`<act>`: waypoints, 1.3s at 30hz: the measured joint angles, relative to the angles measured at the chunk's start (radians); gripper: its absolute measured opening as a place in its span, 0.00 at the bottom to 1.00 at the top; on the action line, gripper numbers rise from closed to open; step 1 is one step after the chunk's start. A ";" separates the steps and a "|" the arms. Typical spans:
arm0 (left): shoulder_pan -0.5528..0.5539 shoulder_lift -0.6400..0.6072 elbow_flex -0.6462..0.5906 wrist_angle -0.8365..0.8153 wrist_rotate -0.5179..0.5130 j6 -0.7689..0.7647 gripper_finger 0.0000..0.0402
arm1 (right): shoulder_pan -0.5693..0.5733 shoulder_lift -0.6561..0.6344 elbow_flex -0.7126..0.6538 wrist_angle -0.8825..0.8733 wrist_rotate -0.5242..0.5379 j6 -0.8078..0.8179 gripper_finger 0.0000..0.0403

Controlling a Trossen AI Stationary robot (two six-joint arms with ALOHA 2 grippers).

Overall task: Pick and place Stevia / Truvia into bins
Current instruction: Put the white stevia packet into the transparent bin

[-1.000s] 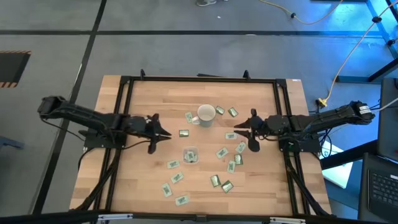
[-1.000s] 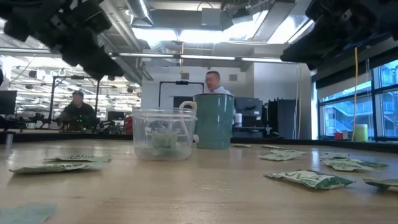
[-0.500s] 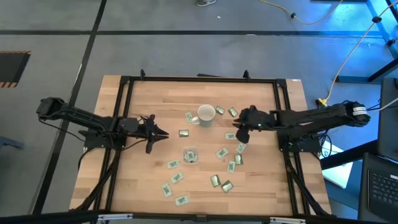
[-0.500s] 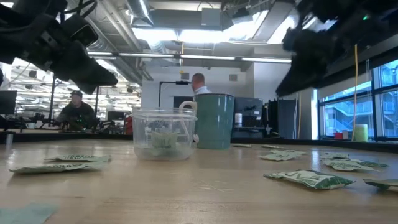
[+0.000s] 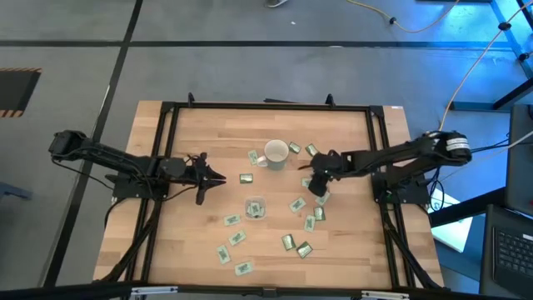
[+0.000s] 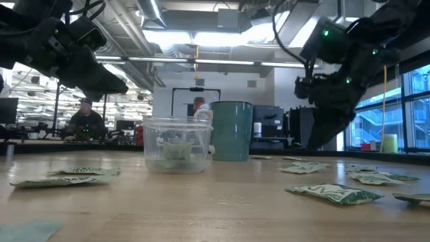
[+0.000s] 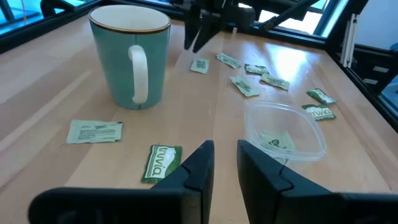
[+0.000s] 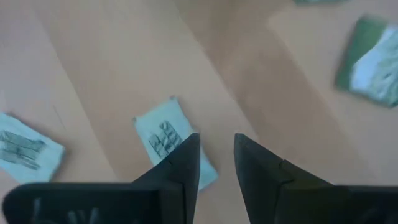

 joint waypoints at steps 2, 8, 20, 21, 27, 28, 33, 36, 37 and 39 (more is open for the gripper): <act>0.000 0.000 0.000 0.000 0.000 0.000 0.16 | 0.000 0.030 0.000 -0.001 -0.008 0.001 0.25; 0.000 0.000 0.000 -0.001 0.000 0.008 0.16 | 0.000 0.097 0.005 0.003 -0.026 0.021 0.25; 0.000 0.000 0.000 -0.005 0.000 0.011 0.16 | -0.001 0.062 -0.001 -0.001 -0.065 0.019 0.15; 0.000 0.000 0.000 -0.005 0.000 0.011 0.16 | 0.001 0.052 -0.002 -0.005 -0.082 0.013 0.15; 0.000 0.000 0.000 -0.007 0.000 0.011 0.16 | 0.000 0.020 -0.002 -0.003 -0.103 -0.003 0.15; 0.000 0.000 0.000 -0.008 0.000 0.011 0.16 | 0.001 0.020 -0.002 -0.003 -0.102 -0.003 0.15; 0.000 0.000 0.000 -0.009 0.000 0.011 0.16 | 0.015 0.025 -0.004 -0.004 -0.095 -0.036 0.15; 0.000 0.000 0.000 -0.009 0.000 0.011 0.16 | 0.040 0.025 -0.007 -0.005 -0.096 -0.056 0.15; 0.000 0.000 0.000 -0.010 0.000 0.011 0.16 | 0.048 0.026 -0.007 -0.006 -0.096 -0.057 0.15; 0.000 0.000 0.000 -0.012 0.000 0.011 0.16 | 0.061 0.030 -0.007 -0.005 -0.095 -0.057 0.15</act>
